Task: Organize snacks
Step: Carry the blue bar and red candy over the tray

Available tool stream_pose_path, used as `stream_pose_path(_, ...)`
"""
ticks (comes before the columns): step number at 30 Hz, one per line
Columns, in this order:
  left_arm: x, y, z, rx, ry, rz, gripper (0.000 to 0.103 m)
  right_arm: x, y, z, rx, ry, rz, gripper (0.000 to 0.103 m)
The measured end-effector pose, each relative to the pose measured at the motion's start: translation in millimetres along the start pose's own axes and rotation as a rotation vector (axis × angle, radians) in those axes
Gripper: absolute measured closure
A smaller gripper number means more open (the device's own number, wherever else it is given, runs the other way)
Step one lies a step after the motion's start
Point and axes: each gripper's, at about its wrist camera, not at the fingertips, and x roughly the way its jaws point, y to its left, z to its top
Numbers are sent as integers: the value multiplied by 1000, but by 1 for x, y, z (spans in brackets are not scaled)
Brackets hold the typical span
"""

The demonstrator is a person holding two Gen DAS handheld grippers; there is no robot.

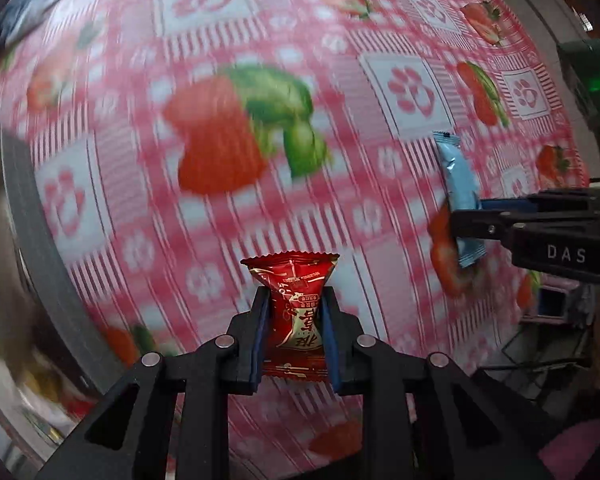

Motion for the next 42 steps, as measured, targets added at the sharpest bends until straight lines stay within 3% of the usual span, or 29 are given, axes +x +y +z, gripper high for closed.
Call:
stream_pose_path(7,-15,12,-39,-52,-27,-49,78,-4,10,-26,14,16,50,73)
stream_pose_path(14,-46,28,-24,-40,-72,-55,78,-31,45,-23,-31,-12,55,73)
stream_pose_path(15,-48,30,-12,-38,-75,-54,78,-34,47,-21,-38,-13,48,73)
stream_pose_path(23,-50,28,-13,-52,-98,-58,78,-10,67,-14,-26,66,-85,72)
stream_pose_path(25,-53,28,-15,-52,-103,-58,78,-4,71,-13,-28,77,-95,56)
stream_pose_path(26,-55,31,-17,-52,-103,-58,78,-3,75,-12,-31,71,-74,42)
stream_pose_path(28,-59,33,-21,-49,-107,-54,78,2,81,-14,-47,69,-91,40)
stream_pose_path(31,-63,32,-23,-47,-120,-45,78,3,97,-19,-87,60,-148,47)
stream_pose_path(33,-66,33,-24,-53,-131,-41,78,10,92,-25,-94,49,-183,76)
stream_pose_path(38,-77,41,-28,-83,-161,-31,78,-2,81,-22,-31,33,-96,77)
stream_pose_path(42,-86,46,-33,-106,-189,-29,78,-17,86,-21,-76,6,-74,77)
